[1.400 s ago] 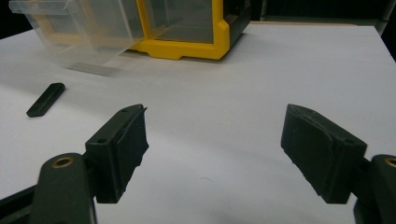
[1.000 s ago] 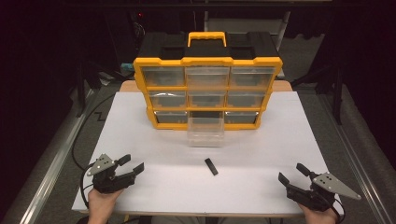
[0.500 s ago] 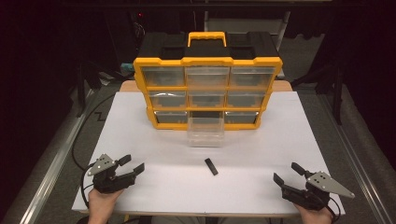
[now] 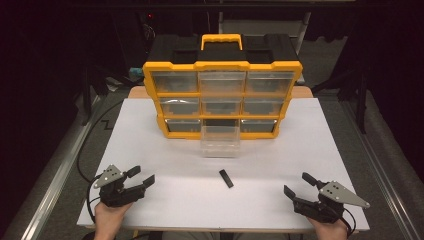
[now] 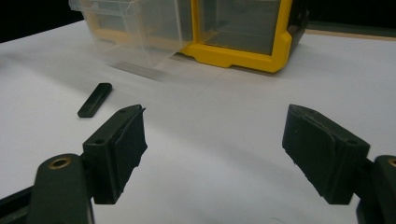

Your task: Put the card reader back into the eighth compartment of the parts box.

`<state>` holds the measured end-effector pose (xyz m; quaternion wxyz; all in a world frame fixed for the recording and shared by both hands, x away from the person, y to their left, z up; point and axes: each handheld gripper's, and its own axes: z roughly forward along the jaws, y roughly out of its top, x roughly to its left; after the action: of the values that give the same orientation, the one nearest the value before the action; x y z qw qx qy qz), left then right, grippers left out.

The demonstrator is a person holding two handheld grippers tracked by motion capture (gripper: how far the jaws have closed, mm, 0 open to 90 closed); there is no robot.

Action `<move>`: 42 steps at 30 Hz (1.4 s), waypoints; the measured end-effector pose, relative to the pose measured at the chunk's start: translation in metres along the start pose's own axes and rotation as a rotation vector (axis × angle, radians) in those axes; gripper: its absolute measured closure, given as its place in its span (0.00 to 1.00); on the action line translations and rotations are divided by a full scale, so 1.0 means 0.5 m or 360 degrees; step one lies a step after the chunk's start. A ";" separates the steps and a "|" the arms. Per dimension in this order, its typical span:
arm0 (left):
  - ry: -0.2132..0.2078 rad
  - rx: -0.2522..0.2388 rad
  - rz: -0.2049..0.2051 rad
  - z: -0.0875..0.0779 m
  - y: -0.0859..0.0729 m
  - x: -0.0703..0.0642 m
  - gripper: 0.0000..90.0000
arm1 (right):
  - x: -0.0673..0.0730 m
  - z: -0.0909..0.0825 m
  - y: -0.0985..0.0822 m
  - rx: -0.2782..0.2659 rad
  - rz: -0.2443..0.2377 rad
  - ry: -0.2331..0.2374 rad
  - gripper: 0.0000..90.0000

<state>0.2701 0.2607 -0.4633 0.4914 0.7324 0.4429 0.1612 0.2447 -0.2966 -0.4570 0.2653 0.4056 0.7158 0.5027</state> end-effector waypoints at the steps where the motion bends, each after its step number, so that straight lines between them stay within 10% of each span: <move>1: -0.0001 -0.0001 -0.0001 0.000 0.000 0.000 0.35 | 0.000 0.000 0.000 0.0000 0.0000 0.0000 0.24; 42: 0.0000 -0.0002 -0.0004 -0.001 0.000 0.001 0.35 | 0.077 0.098 0.037 0.0020 -0.0060 0.0243 0.26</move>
<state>0.2702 0.2613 -0.4631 0.4920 0.7315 0.4437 0.1610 0.2687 -0.2361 -0.4560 0.2167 0.3542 0.7446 0.5226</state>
